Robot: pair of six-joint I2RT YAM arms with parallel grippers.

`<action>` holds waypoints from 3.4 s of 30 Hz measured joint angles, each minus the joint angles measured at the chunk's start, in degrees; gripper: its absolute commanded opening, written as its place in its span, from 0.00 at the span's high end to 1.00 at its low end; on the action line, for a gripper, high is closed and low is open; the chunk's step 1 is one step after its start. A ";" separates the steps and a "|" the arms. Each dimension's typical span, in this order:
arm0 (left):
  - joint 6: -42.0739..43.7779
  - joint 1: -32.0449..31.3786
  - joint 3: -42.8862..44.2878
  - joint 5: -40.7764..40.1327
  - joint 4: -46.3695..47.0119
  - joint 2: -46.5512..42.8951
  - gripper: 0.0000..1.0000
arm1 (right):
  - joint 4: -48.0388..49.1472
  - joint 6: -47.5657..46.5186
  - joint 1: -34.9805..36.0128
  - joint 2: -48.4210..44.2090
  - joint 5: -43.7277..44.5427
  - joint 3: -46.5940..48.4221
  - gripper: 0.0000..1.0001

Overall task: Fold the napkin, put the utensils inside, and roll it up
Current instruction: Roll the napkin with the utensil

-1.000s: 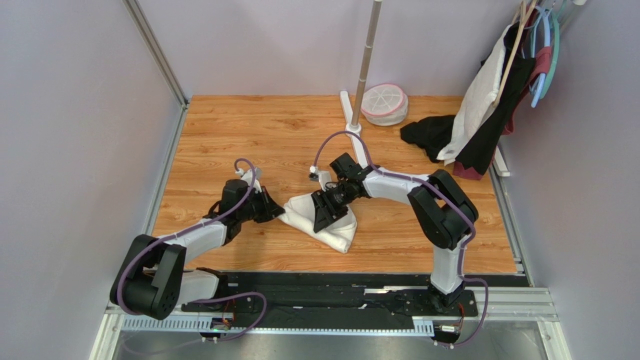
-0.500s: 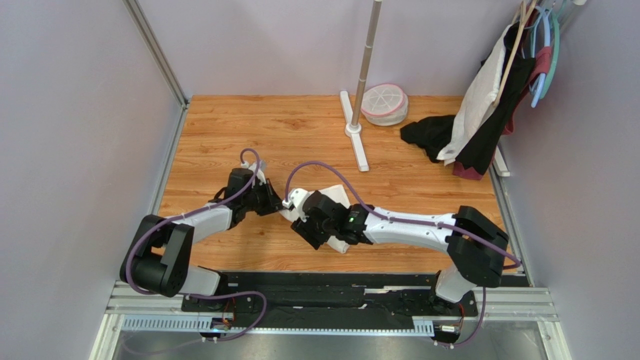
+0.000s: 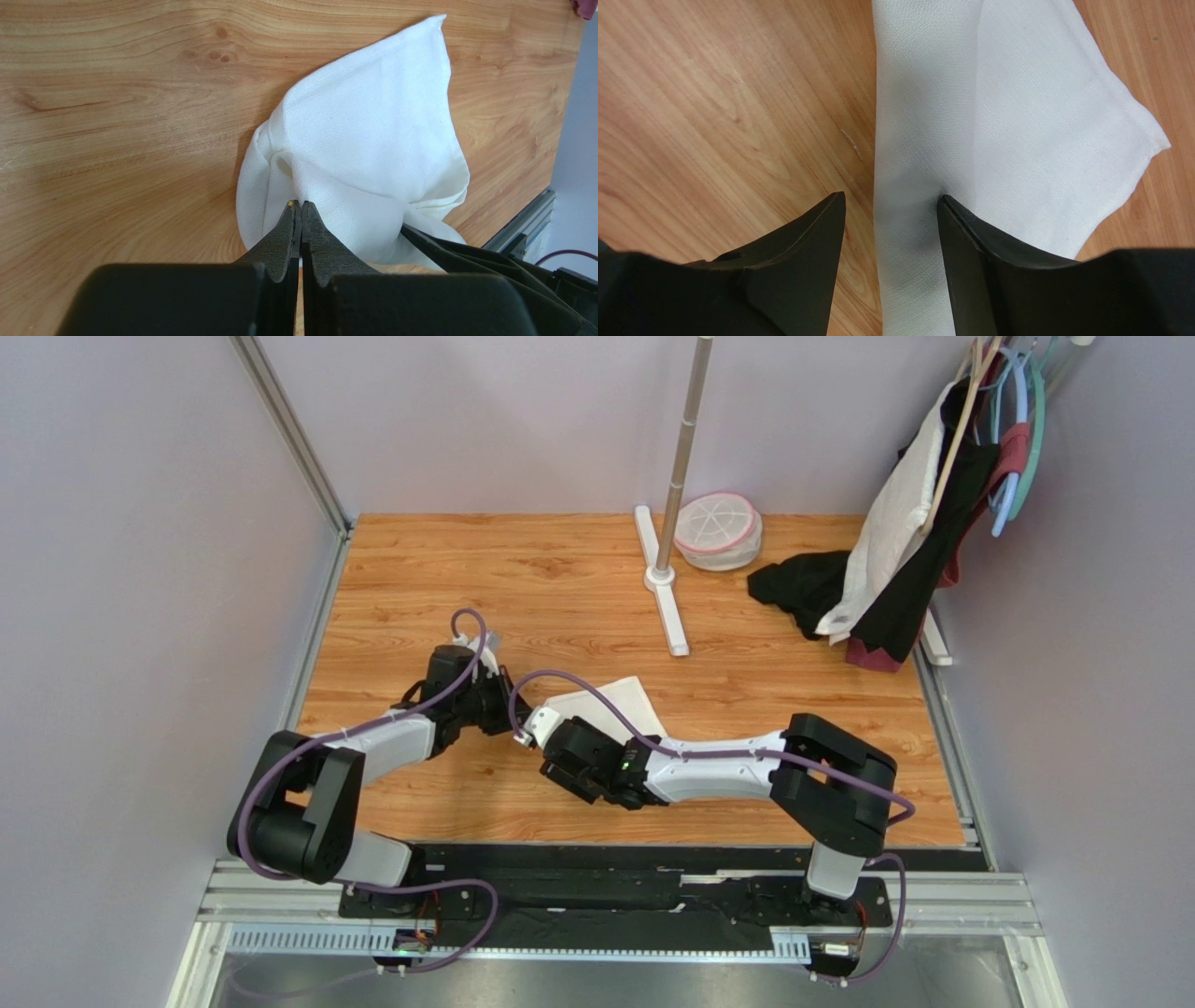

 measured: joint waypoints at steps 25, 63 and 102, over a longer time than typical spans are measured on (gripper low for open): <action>4.33 1.51 1.81 -4.59 -6.51 -13.99 0.33 | -2.82 1.27 -18.27 3.17 -30.99 4.39 0.55; 5.46 1.51 -2.08 0.39 7.28 0.70 1.00 | -15.69 7.34 -26.23 13.49 -61.59 15.45 0.44; 5.16 2.19 0.76 -9.81 -4.31 -11.93 0.37 | -9.79 15.65 -4.24 4.42 -41.42 8.63 0.44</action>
